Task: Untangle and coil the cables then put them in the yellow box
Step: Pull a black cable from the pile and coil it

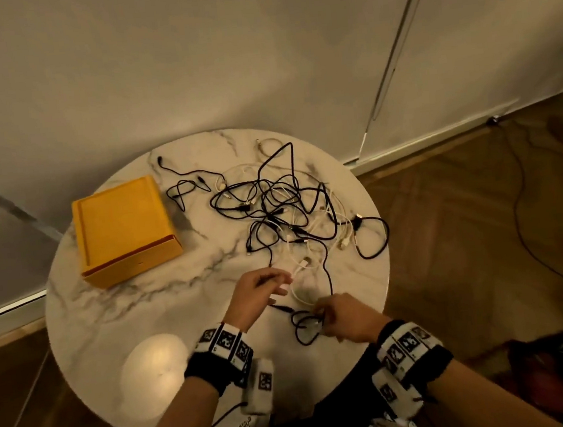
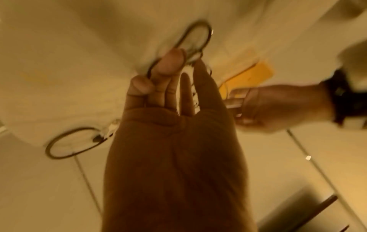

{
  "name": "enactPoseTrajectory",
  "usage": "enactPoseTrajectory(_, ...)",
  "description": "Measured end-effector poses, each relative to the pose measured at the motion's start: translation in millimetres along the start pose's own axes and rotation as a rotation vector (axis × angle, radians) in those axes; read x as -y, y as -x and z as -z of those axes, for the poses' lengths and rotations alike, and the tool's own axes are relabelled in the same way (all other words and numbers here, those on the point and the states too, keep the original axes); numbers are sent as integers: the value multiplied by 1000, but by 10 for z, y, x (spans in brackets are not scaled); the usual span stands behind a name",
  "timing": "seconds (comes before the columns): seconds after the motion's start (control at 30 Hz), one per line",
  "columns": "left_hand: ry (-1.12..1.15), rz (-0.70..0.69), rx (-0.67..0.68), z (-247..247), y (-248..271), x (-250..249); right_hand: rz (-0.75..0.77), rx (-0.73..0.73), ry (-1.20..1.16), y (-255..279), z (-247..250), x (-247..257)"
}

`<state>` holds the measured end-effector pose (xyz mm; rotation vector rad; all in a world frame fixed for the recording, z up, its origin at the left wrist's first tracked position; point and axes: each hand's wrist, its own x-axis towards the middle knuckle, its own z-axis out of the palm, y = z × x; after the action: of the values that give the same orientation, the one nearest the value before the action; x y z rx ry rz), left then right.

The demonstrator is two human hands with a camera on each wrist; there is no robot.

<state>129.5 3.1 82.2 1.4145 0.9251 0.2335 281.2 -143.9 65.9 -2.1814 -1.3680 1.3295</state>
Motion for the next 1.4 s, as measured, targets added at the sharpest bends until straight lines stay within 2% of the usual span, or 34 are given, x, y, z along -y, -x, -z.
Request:
enactPoseTrajectory(0.1, -26, 42, 95, 12, 122, 111, 7, -44, 201, -85, -265, -82)
enactPoseTrajectory(0.17, -68, 56, 98, 34, 197, 218, 6, -54, 265, -169, -305, -96)
enactPoseTrajectory(0.23, -108, 52, 79, 50, 288, 304, 18, 7, 304, -176, -264, 16)
enactPoseTrajectory(0.3, -185, -4, 50, 64, 384, 344, 120, 16, 277, -121, -175, 210)
enactPoseTrajectory(0.37, -203, -84, 31, 71, 483, 328, 244, -52, 178, -34, -66, 421)
enactPoseTrajectory(0.5, -11, -134, 45, 190, 703, 156, 402, -156, 0, 130, 81, 772)
enactPoseTrajectory(0.6, 65, -144, 20, 301, 853, 54, 420, -206, -70, 233, 79, 929)
enactPoseTrajectory(0.7, -22, -195, -113, 432, 953, 73, 359, -226, -430, 287, 217, 1029)
enactPoseTrajectory(0.77, 21, -203, -251, 547, 1007, 96, 320, -277, -644, 293, 415, 1103)
enactPoseTrajectory(0.8, 72, -205, -314, 605, 1045, 87, 324, -293, -667, 290, 514, 1158)
enactPoseTrajectory(0.97, 250, -263, -613, 863, 1139, -48, 431, -260, -343, 370, 723, 1373)
enactPoseTrajectory(1.07, 356, -249, -699, 985, 1137, -64, 432, -237, -268, 393, 718, 1345)
enactPoseTrajectory(1.13, 385, -233, -672, 1034, 1120, -81, 384, -244, -242, 401, 700, 1300)
enactPoseTrajectory(1.27, 345, -206, -442, 1004, 1058, -132, 306, -179, -436, 376, 536, 1281)
enactPoseTrajectory(1.33, 414, -237, -348, 947, 1009, -173, 276, -122, -534, 330, 398, 1294)
enactPoseTrajectory(1.4, 492, -305, -292, 946, 964, -243, 274, -62, -518, 270, 257, 1340)
